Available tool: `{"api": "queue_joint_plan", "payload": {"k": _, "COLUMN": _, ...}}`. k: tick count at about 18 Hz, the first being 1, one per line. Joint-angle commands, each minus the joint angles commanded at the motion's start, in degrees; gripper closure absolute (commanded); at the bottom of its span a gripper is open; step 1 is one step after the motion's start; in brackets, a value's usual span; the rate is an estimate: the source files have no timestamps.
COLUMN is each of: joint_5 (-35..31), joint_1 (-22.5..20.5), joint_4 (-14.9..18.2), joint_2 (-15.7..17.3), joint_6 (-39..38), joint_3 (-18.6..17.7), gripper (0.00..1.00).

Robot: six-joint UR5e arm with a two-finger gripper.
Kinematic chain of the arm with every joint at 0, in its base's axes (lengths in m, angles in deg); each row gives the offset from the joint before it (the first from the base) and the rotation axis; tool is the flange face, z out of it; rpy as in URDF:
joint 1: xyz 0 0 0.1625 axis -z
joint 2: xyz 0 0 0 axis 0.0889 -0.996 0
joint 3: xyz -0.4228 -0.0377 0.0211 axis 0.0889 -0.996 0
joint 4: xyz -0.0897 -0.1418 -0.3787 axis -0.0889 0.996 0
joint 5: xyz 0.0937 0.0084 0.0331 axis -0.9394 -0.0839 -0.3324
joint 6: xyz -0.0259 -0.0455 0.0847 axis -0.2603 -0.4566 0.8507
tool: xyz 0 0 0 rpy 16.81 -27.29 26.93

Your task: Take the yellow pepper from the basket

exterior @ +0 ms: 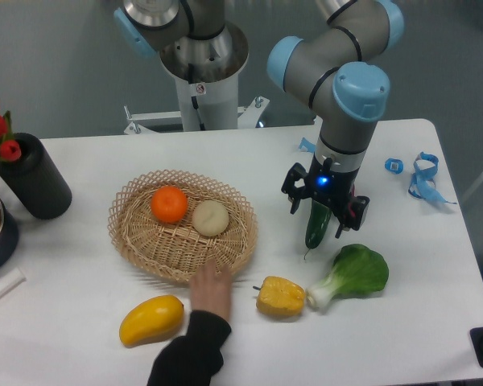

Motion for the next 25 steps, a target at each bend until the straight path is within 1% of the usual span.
{"api": "queue_joint_plan", "payload": {"k": 7, "joint_5": 0.00, "joint_1": 0.09, "joint_4": 0.26, "joint_2": 0.88, "joint_6": 0.00, "joint_3": -0.09, "gripper": 0.00}}
{"api": "queue_joint_plan", "payload": {"k": 10, "joint_5": -0.09, "joint_1": 0.61, "joint_4": 0.53, "joint_2": 2.02, "joint_6": -0.18, "joint_3": -0.44, "gripper": 0.00}}
{"api": "queue_joint_plan", "payload": {"k": 12, "joint_5": -0.09, "joint_1": 2.54, "joint_4": 0.61, "joint_2": 2.99, "joint_6": -1.57, "joint_3": -0.79, "gripper": 0.00}}
{"api": "queue_joint_plan", "payload": {"k": 15, "joint_5": -0.17, "joint_1": 5.00, "joint_4": 0.61, "joint_2": 3.34, "joint_6": -3.77, "joint_3": -2.72, "gripper": 0.00}}
{"api": "queue_joint_plan", "payload": {"k": 18, "joint_5": -0.35, "joint_1": 8.43, "joint_4": 0.53, "joint_2": 3.43, "joint_6": -6.41, "joint_3": -4.56, "gripper": 0.00}}
{"api": "queue_joint_plan", "payload": {"k": 20, "joint_5": -0.35, "joint_1": 11.15, "joint_4": -0.17, "joint_2": 2.82, "joint_6": -5.28, "joint_3": -5.71, "gripper": 0.00}}
{"api": "queue_joint_plan", "payload": {"k": 22, "joint_5": -0.26, "joint_1": 13.09, "joint_4": -0.35, "joint_2": 1.59, "joint_6": -2.04, "joint_3": -5.71, "gripper": 0.00}}
{"api": "queue_joint_plan", "payload": {"k": 23, "joint_5": -0.35, "joint_1": 14.40, "joint_4": -0.44, "joint_2": 0.80, "joint_6": -1.15, "joint_3": -5.71, "gripper": 0.00}}
{"api": "queue_joint_plan", "payload": {"k": 25, "joint_5": -0.35, "joint_1": 15.64, "joint_4": -0.61, "joint_2": -0.35, "joint_6": 0.25, "joint_3": -5.62, "gripper": 0.00}}
